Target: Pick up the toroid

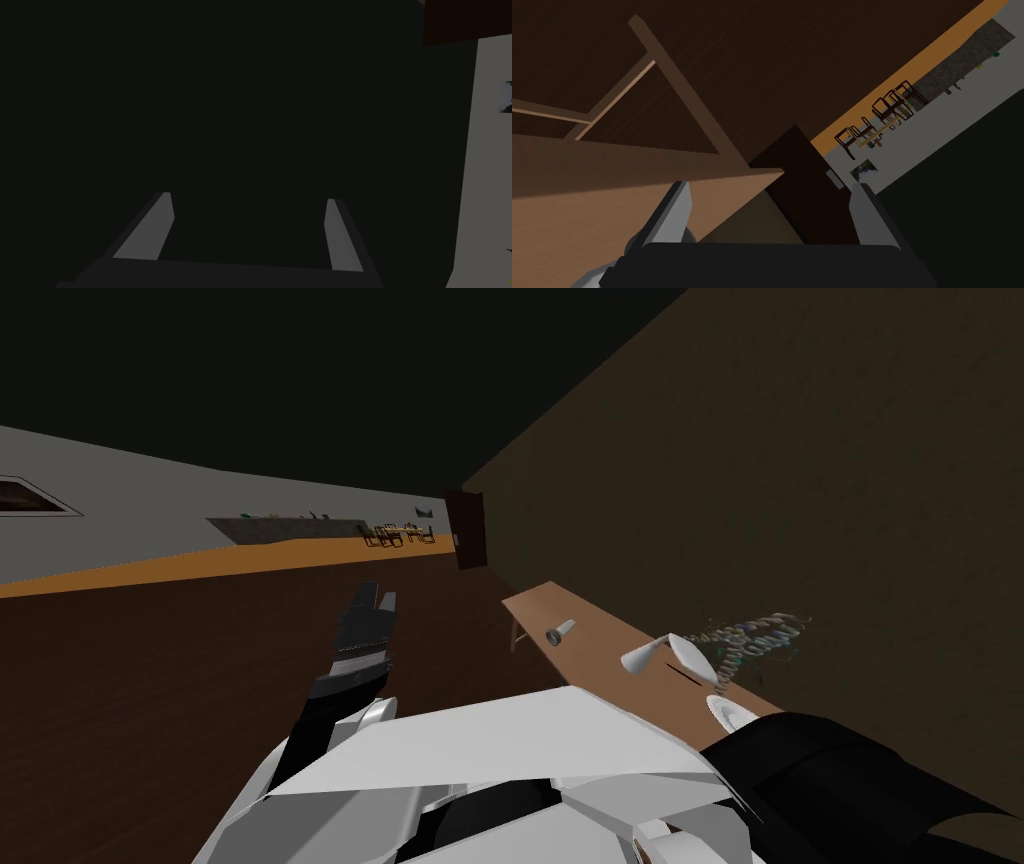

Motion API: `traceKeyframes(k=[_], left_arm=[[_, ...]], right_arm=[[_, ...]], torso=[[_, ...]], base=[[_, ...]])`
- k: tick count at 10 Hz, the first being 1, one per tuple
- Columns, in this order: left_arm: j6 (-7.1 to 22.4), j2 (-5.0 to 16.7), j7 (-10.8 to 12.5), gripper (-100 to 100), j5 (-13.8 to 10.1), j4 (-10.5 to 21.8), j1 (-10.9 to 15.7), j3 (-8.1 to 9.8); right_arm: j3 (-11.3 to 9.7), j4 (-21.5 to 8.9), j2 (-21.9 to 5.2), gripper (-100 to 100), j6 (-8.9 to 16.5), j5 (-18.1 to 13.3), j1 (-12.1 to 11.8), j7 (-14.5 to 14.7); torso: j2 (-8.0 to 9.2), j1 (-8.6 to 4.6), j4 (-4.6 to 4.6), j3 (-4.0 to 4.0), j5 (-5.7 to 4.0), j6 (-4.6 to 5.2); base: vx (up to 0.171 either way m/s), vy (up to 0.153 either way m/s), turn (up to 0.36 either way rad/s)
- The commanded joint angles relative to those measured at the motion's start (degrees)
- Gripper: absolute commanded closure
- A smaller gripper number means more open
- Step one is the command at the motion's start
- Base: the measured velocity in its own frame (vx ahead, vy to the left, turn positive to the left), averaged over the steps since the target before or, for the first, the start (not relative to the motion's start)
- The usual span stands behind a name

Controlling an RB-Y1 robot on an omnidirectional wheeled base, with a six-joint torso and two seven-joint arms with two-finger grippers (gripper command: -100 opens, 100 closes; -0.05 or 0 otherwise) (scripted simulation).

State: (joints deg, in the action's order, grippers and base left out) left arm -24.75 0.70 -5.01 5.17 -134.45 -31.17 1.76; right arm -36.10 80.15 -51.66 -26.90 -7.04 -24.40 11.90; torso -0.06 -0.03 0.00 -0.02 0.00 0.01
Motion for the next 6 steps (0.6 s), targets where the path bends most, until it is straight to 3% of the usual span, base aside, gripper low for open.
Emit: traceKeyframes(k=[1,6], left_arm=[[0.00,0.00,0.00,0,0.00,0.00,0.00,0.00],[0.00,0.00,0.00,0,0.00,0.00,-0.02,0.00]], right_arm=[[-1.35,-2.86,-2.86,-100,-0.13,-1.51,0.50,-0.33],[-3.25,-11.14,-9.08,-100,-0.20,-4.81,1.52,-0.92]], torso=[[0.00,0.00,0.00,0.00,0.00,0.00],[-0.27,0.11,-0.06,-0.16,0.02,0.03]], base=[[0.038,0.011,0.246],[0.063,0.028,0.127]])
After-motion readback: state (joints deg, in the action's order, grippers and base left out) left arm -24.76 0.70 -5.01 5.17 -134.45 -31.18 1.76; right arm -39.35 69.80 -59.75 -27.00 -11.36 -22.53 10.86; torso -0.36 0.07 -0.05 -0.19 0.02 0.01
